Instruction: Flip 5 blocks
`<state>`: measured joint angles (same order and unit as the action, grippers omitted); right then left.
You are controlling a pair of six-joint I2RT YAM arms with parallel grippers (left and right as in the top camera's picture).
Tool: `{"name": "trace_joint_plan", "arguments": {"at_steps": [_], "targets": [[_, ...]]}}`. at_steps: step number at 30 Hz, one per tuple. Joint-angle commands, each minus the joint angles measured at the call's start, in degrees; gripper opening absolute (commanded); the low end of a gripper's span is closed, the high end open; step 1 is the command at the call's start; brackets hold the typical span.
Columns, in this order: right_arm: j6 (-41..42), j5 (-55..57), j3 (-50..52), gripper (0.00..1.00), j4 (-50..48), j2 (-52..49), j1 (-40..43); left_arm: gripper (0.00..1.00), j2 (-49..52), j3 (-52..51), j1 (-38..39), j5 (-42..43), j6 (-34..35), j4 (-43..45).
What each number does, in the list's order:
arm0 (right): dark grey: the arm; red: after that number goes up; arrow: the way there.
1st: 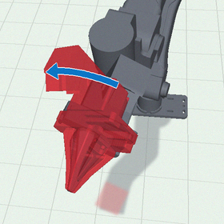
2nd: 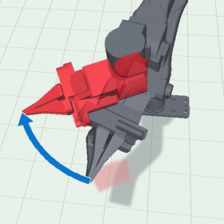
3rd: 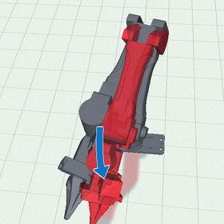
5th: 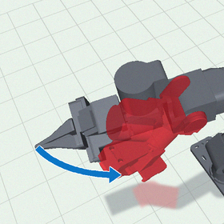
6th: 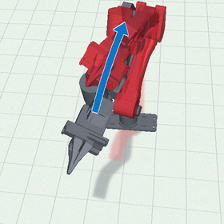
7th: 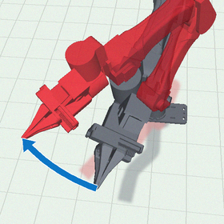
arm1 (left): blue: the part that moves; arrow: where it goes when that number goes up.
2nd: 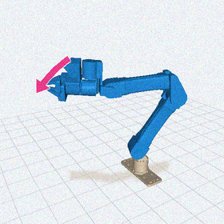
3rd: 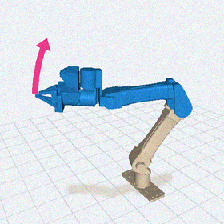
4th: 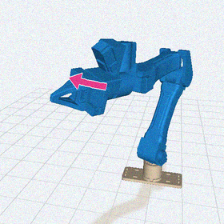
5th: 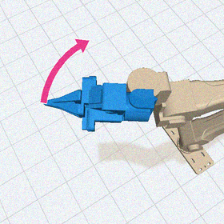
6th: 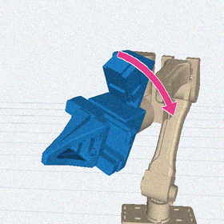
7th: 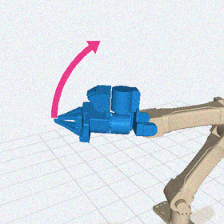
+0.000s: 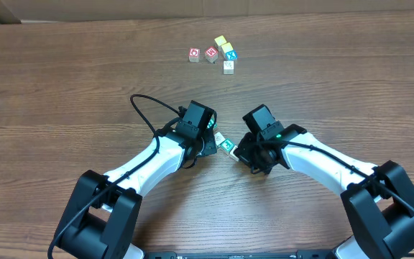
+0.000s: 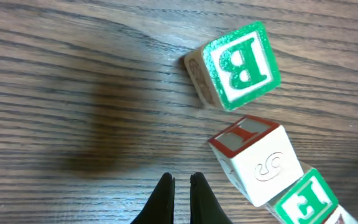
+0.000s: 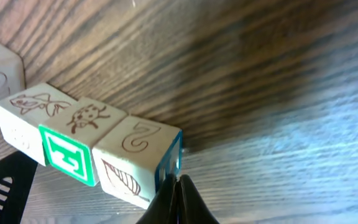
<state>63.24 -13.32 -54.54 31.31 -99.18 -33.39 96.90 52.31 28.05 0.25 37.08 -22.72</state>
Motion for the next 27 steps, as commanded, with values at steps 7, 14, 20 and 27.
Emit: {"name": "trace_joint_plan", "arguments": {"at_steps": [7, 14, 20, 27], "targets": [[5.8, -0.9, -0.1, 0.04, 1.4, -0.1, -1.9, 0.04, 0.1, 2.0, 0.1, 0.9, -5.4, 0.3], [5.7, 0.1, -0.1, 0.04, 2.6, -0.1, -1.9, 0.04, 0.1, 11.5, -1.1, -4.8, -5.8, -10.1], [5.3, 3.6, -0.1, 0.04, 3.1, -0.1, -1.9, 0.04, 0.2, 16.3, -5.1, -4.7, -8.8, -9.5], [5.4, 5.1, 0.0, 0.04, 3.9, -0.1, -1.9, 0.04, 3.7, 16.3, -5.5, -4.7, -12.7, -4.3]]}}
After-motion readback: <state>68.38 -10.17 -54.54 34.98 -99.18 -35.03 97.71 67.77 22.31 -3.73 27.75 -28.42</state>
